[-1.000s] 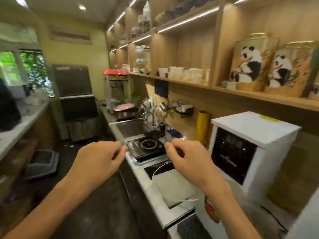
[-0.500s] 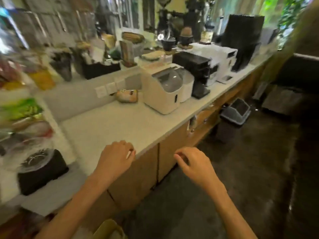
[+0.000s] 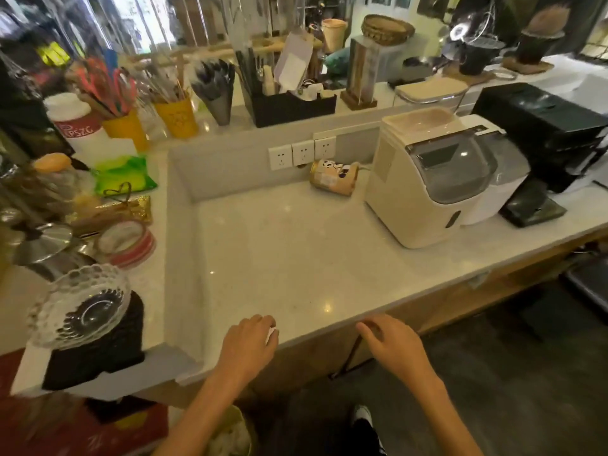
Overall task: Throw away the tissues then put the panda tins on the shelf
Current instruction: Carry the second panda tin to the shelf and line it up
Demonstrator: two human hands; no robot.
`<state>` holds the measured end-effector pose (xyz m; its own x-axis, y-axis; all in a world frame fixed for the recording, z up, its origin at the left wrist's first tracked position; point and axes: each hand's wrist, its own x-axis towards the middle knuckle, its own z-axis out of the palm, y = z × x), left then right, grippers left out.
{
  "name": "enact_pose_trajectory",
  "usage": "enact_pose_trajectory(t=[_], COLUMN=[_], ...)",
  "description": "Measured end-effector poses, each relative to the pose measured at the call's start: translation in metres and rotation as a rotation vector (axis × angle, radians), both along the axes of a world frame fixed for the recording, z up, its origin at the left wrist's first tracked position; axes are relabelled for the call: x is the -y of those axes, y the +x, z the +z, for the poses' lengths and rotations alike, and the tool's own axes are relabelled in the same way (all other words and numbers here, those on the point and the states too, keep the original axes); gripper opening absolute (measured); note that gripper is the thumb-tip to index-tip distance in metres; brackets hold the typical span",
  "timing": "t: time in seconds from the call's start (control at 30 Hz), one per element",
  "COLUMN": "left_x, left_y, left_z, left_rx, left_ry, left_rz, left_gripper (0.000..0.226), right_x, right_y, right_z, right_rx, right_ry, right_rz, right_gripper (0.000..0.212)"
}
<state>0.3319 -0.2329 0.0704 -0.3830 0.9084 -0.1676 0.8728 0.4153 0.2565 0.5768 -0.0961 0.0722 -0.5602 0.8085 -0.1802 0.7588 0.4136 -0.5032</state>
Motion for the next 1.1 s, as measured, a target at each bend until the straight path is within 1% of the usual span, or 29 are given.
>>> enact_pose_trajectory(t=[0.13, 0.23, 0.37, 0.53, 0.63, 0.73, 0.8, 0.83, 0.87, 0.9, 0.93, 0.97, 1.0, 1.03, 1.07, 1.1], left_x=[-0.079, -0.141, -0.214, -0.304, -0.370, -0.439, -0.476, -0.491, -0.503, -0.515, -0.526, -0.537, -0.546, -0.554, -0.561, -0.568], left_y=[0.006, -0.002, -0.020, -0.068, -0.099, -0.130, -0.140, -0.142, -0.140, -0.138, -0.134, -0.131, -0.128, -0.123, -0.117, -0.115], left_z=[-0.011, -0.016, -0.023, -0.028, -0.028, -0.032, -0.037, -0.043, -0.052, -0.061, -0.067, -0.073, -0.077, -0.084, -0.092, -0.096], left_rx=[-0.051, -0.123, -0.175, -0.179, -0.237, -0.198, -0.088, 0.017, 0.162, 0.351, 0.573, 0.820, 1.060, 1.217, 1.304, 1.423], left_ry=[-0.075, -0.135, -0.202, -0.232, -0.289, -0.304, -0.281, -0.271, -0.249, -0.221, -0.175, -0.103, -0.017, 0.086, 0.127, 0.134], left_rz=[0.031, 0.029, 0.009, -0.019, -0.064, -0.042, 0.033, 0.089, 0.175, 0.275, 0.372, 0.454, 0.483, 0.472, 0.523, 0.621], left_gripper=[0.037, 0.038, 0.038, 0.033, 0.027, 0.035, 0.048, 0.057, 0.069, 0.080, 0.087, 0.086, 0.076, 0.064, 0.055, 0.052], right_x=[-0.095, -0.172, -0.267, -0.368, -0.425, -0.476, -0.505, -0.515, -0.523, -0.530, -0.537, -0.542, -0.546, -0.550, -0.551, -0.552], right_y=[-0.004, -0.032, -0.097, -0.196, -0.253, -0.302, -0.327, -0.337, -0.344, -0.350, -0.355, -0.359, -0.360, -0.360, -0.360, -0.361], right_z=[0.004, 0.016, 0.032, 0.040, 0.038, 0.031, 0.025, 0.022, 0.016, 0.008, 0.001, -0.006, -0.015, -0.023, -0.032, -0.037], right_rx=[0.009, 0.046, 0.116, 0.324, 0.458, 0.535, 0.540, 0.538, 0.530, 0.514, 0.497, 0.479, 0.462, 0.451, 0.453, 0.469], right_ry=[-0.034, 0.040, 0.140, 0.265, 0.330, 0.316, 0.271, 0.229, 0.176, 0.108, 0.027, -0.048, -0.100, -0.135, -0.145, -0.130], right_rz=[0.031, 0.095, 0.212, 0.330, 0.370, 0.347, 0.322, 0.322, 0.318, 0.307, 0.285, 0.250, 0.210, 0.175, 0.156, 0.151], right_gripper=[0.034, 0.034, 0.035, 0.038, 0.040, 0.042, 0.050, 0.054, 0.057, 0.059, 0.063, 0.068, 0.073, 0.077, 0.081, 0.084])
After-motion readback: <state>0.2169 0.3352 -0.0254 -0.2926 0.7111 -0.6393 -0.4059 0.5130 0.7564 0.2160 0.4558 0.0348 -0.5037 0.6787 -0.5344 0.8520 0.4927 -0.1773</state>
